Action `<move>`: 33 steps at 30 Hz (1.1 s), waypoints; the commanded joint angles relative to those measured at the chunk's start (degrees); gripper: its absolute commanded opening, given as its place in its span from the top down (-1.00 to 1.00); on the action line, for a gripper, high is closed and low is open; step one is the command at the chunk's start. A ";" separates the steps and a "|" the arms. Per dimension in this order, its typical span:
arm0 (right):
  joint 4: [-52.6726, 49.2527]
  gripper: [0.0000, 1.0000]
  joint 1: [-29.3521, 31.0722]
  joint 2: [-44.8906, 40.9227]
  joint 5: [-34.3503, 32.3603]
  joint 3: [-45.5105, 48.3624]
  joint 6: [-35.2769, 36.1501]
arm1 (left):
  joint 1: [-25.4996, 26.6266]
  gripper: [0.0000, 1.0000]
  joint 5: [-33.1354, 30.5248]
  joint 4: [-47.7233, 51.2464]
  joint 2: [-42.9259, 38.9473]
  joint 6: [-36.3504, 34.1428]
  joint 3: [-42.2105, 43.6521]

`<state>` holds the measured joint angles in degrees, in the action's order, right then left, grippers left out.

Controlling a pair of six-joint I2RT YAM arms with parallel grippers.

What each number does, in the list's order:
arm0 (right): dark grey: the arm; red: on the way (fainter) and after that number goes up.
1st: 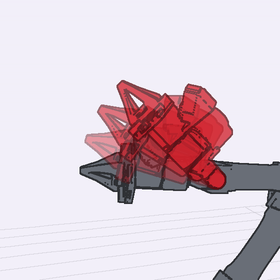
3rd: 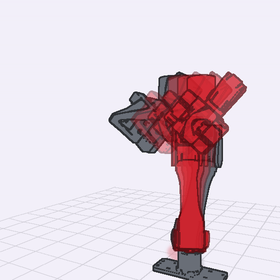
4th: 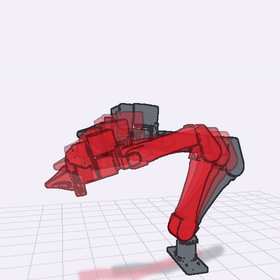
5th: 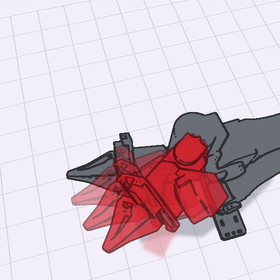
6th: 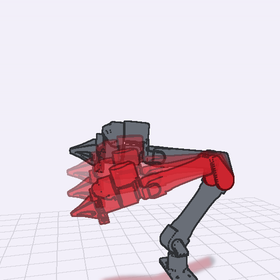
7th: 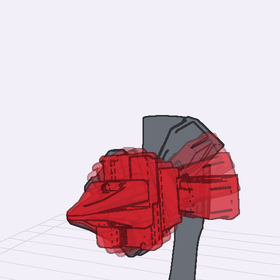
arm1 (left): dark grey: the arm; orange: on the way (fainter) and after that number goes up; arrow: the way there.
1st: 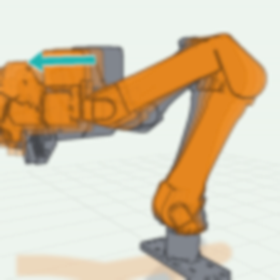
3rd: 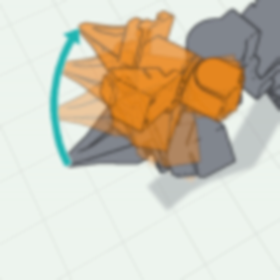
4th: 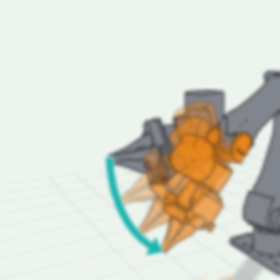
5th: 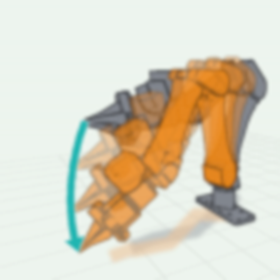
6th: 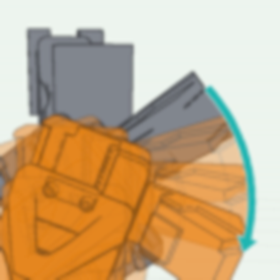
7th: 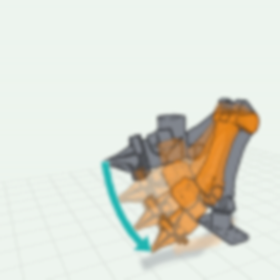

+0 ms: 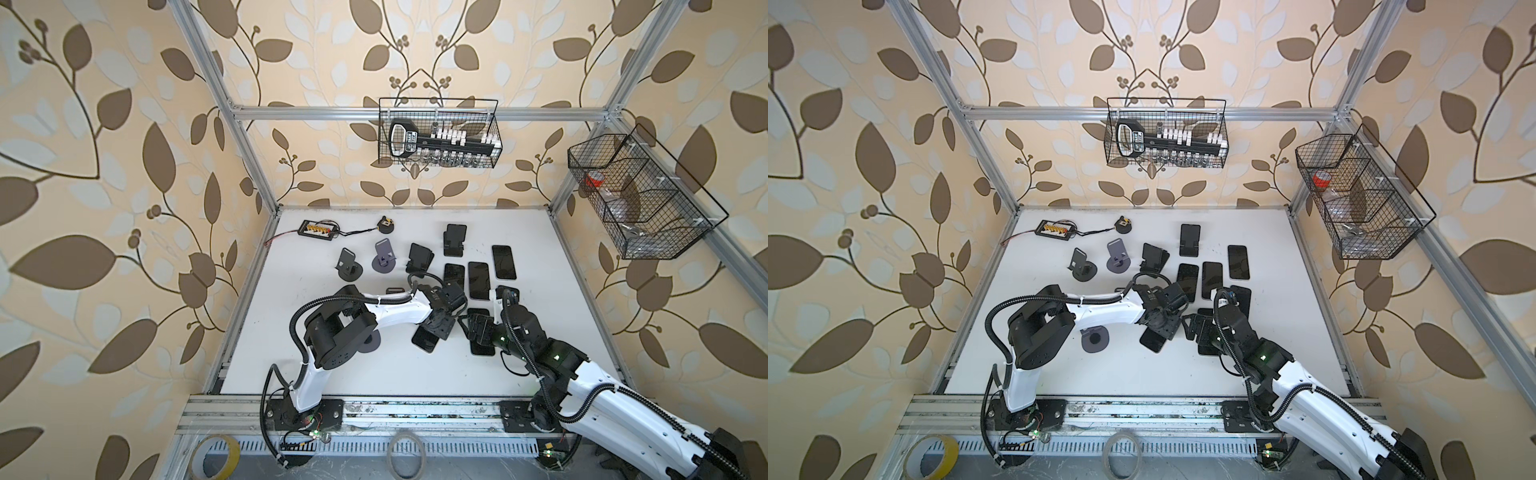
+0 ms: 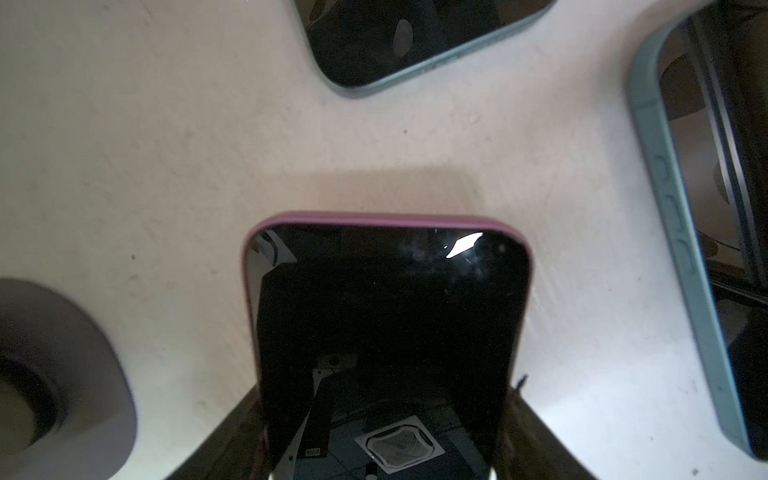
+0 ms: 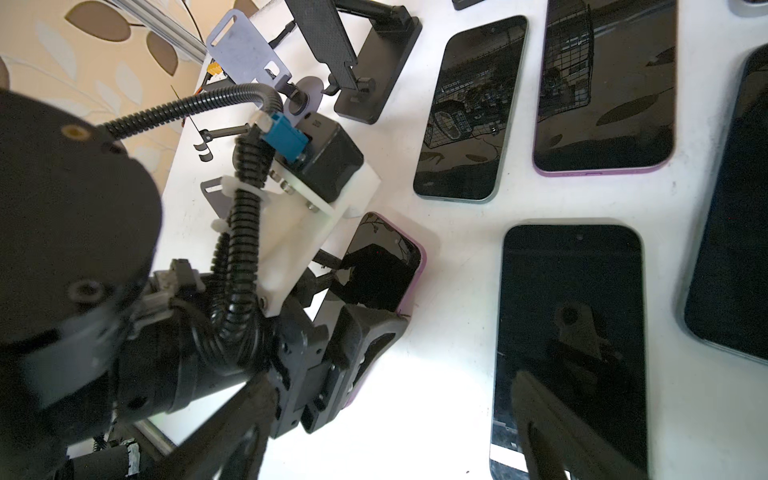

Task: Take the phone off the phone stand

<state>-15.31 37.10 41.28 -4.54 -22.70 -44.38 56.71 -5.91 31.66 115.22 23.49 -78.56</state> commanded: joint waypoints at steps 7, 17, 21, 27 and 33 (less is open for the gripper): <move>0.11 -0.80 -0.19 1.17 -0.27 -0.66 -0.14 | 0.24 -0.37 2.88 2.33 0.72 0.88 3.11; 0.46 -0.81 -0.11 2.66 0.74 -1.91 0.70 | 0.28 -0.55 2.68 0.60 -2.04 0.18 4.81; 0.47 -0.81 -0.13 2.57 0.67 -1.99 0.70 | 0.33 -0.58 2.30 0.65 -2.97 0.10 4.91; 0.52 -0.81 -0.11 2.23 0.67 -2.04 0.35 | 0.40 -0.74 2.57 0.00 -4.56 0.18 5.49; 5.98 -0.81 -0.15 2.85 -0.34 -2.00 -0.74 | 0.30 -0.69 0.95 -3.56 -12.45 -1.52 7.50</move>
<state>-13.85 37.10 43.97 -4.12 -22.85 -44.38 56.71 -4.54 29.15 109.16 22.90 -71.55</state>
